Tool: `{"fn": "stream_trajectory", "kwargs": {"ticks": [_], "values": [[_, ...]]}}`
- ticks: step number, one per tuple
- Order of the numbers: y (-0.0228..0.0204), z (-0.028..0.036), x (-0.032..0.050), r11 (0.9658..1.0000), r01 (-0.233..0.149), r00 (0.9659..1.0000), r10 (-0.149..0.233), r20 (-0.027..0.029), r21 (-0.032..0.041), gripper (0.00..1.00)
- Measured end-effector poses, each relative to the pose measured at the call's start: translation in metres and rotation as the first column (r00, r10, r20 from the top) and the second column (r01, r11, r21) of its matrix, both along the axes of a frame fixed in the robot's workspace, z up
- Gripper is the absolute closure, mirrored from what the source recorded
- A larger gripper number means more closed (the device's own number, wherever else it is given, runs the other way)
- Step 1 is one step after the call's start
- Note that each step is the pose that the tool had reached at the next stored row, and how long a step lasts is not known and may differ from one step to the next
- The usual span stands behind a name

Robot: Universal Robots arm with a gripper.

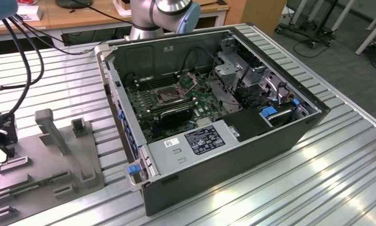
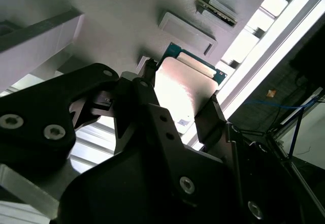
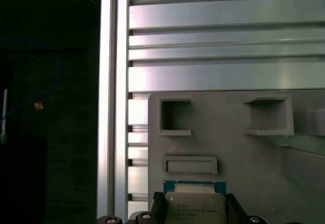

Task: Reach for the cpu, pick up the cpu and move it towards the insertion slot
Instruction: 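Pick up the cpu and move it towards the insertion slot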

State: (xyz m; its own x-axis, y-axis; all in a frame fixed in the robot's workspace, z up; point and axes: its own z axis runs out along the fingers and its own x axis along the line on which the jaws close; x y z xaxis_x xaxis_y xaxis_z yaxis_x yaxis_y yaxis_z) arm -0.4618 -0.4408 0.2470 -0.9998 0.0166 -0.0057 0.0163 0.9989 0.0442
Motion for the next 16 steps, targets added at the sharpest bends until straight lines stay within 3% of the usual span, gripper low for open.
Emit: {"fn": "stream_trajectory", "kwargs": {"ticks": [16], "values": [[0.0,0.0077,0.0,1.0,0.0,1.0,0.0,0.0001,0.0001,0.45]]}}
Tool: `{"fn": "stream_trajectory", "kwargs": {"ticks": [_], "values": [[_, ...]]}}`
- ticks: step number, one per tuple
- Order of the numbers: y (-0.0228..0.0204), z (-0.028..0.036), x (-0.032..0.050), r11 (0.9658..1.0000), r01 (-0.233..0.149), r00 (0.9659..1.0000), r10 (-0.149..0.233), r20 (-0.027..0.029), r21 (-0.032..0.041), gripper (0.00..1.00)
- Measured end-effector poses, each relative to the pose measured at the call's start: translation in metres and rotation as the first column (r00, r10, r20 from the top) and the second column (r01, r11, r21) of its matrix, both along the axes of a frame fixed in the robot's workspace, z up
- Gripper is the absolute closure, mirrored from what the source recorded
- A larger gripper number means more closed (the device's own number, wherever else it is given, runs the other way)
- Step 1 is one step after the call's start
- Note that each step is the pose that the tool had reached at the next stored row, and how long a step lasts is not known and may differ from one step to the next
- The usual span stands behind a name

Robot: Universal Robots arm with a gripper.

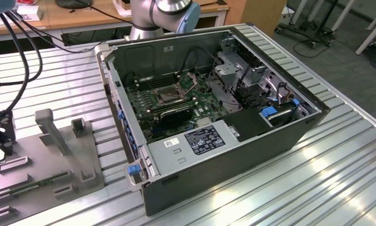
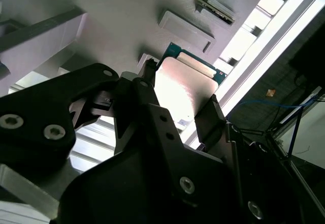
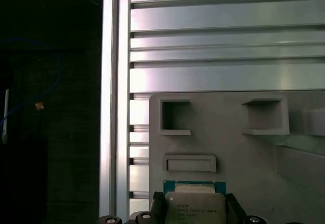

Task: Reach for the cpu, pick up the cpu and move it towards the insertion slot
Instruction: 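Pick up the cpu and move it towards the insertion slot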

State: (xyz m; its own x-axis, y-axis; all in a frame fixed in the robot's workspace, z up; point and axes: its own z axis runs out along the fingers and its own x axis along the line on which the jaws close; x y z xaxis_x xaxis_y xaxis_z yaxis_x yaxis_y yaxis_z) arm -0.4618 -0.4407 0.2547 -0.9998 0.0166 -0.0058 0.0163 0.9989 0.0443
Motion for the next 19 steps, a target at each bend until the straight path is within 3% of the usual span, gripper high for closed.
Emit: {"fn": "stream_trajectory", "kwargs": {"ticks": [19], "values": [[0.0,0.0102,0.0,1.0,0.0,1.0,0.0,0.0002,0.0001,0.45]]}}
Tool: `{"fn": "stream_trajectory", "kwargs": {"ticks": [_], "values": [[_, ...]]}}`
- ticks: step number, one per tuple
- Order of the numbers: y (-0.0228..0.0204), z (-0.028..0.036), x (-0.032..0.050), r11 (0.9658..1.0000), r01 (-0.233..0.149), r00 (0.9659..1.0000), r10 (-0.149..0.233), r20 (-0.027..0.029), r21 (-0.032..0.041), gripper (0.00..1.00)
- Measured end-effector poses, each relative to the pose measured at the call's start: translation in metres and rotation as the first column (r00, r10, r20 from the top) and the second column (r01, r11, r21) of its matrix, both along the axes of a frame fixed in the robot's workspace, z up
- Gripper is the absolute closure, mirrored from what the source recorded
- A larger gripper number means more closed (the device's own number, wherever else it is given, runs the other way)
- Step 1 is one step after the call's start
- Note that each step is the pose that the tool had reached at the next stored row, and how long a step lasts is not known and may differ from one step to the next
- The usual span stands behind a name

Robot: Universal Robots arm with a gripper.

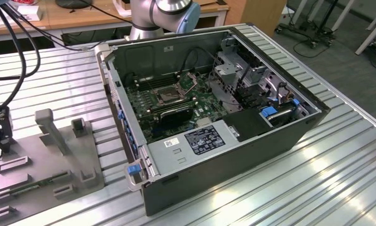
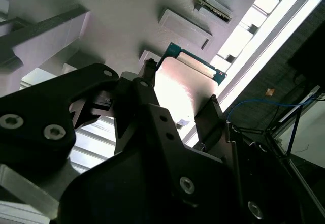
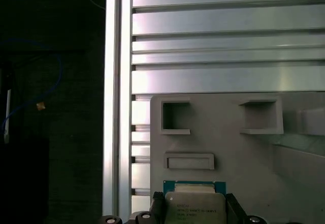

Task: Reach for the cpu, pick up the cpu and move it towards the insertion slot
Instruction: 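Pick up the cpu and move it towards the insertion slot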

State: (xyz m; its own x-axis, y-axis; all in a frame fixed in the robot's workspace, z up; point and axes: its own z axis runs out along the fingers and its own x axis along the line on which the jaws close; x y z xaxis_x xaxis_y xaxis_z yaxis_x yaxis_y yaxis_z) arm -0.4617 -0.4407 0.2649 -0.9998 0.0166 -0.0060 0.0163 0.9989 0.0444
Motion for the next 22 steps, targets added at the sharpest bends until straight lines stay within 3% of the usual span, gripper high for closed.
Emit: {"fn": "stream_trajectory", "kwargs": {"ticks": [22], "values": [[0.0,0.0076,0.0,1.0,0.0,1.0,0.0,-0.0001,-0.0024,0.45]]}}
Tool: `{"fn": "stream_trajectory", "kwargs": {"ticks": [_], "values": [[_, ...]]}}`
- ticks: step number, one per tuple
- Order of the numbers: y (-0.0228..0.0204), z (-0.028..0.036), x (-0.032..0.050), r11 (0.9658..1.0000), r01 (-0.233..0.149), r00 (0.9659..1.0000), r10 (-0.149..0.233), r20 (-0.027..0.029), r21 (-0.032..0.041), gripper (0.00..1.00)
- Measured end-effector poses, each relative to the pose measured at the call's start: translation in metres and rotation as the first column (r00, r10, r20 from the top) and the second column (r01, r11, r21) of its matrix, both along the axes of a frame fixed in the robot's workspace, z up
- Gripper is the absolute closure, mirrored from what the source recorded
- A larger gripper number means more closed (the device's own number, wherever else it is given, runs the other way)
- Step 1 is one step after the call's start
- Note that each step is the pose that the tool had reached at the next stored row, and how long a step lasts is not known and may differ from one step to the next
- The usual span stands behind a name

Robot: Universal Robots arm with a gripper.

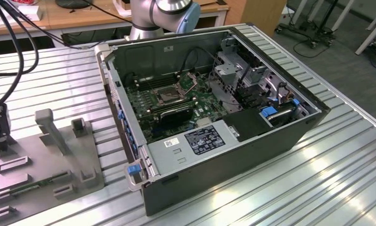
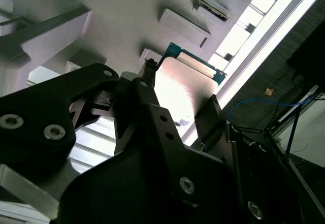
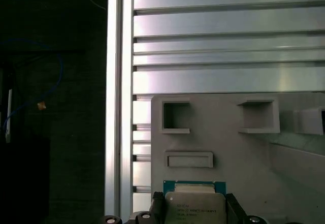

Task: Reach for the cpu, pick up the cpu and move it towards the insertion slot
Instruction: 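Pick up the cpu and move it towards the insertion slot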

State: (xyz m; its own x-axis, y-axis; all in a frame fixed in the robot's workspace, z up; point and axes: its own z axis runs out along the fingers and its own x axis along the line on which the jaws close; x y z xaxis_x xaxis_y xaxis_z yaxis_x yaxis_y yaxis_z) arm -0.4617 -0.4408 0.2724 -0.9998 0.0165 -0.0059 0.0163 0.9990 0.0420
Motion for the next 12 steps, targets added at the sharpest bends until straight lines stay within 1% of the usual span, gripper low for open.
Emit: {"fn": "stream_trajectory", "kwargs": {"ticks": [12], "values": [[0.0,0.0047,0.0,1.0,0.0,1.0,0.0,-0.0001,-0.0002,0.45]]}}
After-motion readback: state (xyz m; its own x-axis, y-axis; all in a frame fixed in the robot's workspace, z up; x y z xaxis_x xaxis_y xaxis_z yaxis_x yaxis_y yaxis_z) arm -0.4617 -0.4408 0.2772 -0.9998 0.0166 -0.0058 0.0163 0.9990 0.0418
